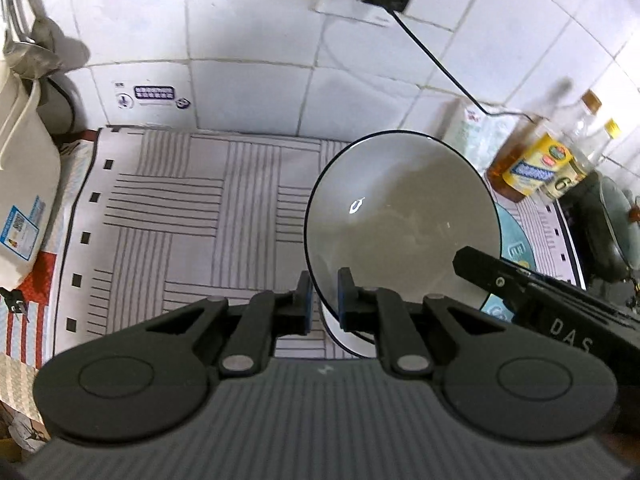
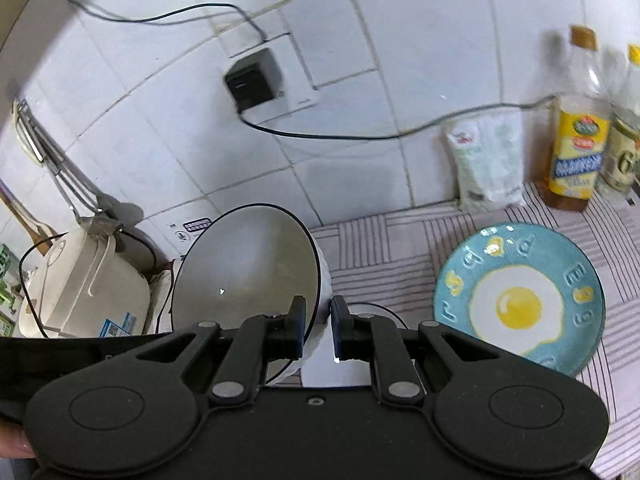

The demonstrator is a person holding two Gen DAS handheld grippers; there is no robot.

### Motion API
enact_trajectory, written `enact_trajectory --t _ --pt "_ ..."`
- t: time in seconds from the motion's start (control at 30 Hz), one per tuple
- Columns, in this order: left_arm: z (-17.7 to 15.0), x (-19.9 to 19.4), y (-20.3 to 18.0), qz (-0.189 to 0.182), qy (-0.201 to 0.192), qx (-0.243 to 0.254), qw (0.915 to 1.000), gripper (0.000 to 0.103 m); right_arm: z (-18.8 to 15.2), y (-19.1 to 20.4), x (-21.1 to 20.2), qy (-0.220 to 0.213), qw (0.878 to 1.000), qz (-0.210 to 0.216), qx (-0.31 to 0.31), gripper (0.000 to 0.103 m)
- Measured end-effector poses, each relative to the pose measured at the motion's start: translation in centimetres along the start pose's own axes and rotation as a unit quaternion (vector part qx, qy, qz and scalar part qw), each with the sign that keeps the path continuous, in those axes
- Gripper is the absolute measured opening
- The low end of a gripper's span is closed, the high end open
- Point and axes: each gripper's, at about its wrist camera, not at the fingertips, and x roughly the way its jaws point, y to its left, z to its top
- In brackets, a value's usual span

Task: Organize plates and bowls
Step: 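Carry the gripped bowl with both tools over the bowl stack and lower it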

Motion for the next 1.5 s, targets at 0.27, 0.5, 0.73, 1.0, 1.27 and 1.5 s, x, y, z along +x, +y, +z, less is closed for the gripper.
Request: enact_trajectory --t 0.27,0.5,0.73,1.0,1.27,1.5 --pt "-0.5 2.7 -1.8 0.011 0.042 0.01 0.999 0.01 -1.8 -2.6 1.0 0.018 1.0 -0.009 0.019 0.017" --pt "-1.2 5.2 -1.7 -0.005 0.069 -0.011 0.9975 0.01 -2.6 -4.1 2.6 0.043 0.998 -0.033 0.022 0.017" --pt "-1.3 6.9 -1.4 0.001 0.095 -0.015 0.9953 0.01 -2.8 -4.3 4.0 0.059 0.997 -0.043 0.01 0.017" --pt "-1.0 8.3 -1.5 -0.005 0.113 -0.021 0.9934 0.011 -3.0 -4.1 4.9 0.062 0.996 -0.069 -0.009 0.017" --pt "-1.3 8.9 -2.3 0.006 0.121 0.001 0.9927 0.013 -3.2 -4.1 5.7 0.056 0.995 -0.084 -0.017 0.016" --pt "-1.3 9.3 -2.1 0.011 0.13 0.003 0.9915 0.014 -3.7 -3.3 6.4 0.053 0.992 -0.101 -0.052 0.015"
